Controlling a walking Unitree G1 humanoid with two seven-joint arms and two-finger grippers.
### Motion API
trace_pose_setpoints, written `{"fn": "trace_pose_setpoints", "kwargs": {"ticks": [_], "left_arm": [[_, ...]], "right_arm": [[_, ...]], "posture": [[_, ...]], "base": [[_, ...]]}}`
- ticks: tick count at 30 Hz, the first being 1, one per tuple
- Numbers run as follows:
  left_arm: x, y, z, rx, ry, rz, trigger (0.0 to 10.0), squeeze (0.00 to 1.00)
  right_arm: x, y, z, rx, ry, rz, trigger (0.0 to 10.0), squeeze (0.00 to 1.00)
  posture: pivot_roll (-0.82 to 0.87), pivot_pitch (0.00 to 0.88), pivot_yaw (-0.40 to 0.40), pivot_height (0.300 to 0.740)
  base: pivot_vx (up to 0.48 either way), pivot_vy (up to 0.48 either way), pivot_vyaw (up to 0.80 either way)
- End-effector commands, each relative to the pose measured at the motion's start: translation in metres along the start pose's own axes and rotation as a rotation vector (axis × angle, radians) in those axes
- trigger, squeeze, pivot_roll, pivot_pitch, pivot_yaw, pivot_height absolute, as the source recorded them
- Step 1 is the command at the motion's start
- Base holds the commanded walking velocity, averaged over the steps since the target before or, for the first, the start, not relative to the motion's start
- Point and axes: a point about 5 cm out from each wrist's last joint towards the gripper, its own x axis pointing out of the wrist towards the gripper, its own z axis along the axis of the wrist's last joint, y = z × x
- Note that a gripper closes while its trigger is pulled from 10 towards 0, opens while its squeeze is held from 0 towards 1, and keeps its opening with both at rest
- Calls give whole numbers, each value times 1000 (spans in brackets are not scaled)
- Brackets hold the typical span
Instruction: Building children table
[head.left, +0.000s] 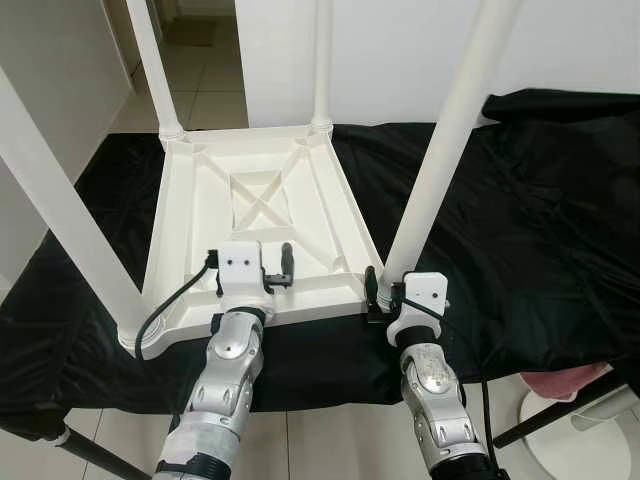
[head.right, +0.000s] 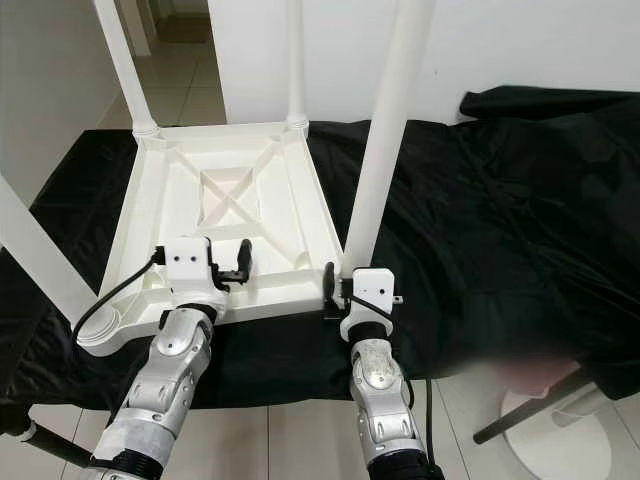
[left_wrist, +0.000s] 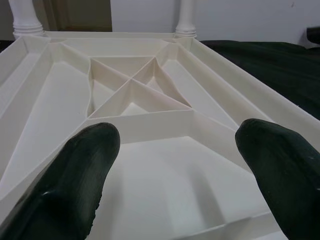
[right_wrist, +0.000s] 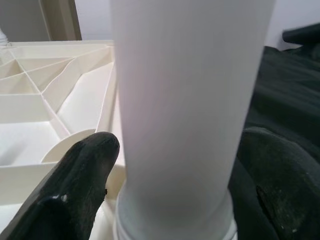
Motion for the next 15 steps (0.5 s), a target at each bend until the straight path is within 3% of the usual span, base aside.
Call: {"fn": "trace_pose_setpoints", "kwargs": {"ticks": [1, 11, 15], "left_arm": [[2, 5, -3, 16, 12, 11, 10000, 0], [3, -2, -4, 31, 11, -21, 10000, 0], [6, 3, -2, 38, 8, -10, 10000, 0]], "right_arm": [[0, 0, -3, 13, 8, -12, 10000, 0], [4, -8, -3, 0, 3, -52, 10000, 0], [6, -9, -2, -5, 2, -63, 10000, 0]], "posture": [[-16, 0, 19, 740], [-26, 0, 35, 740], [-28, 0, 37, 740]], "base": [[0, 0, 0], [0, 0, 0], [0, 0, 0]]}}
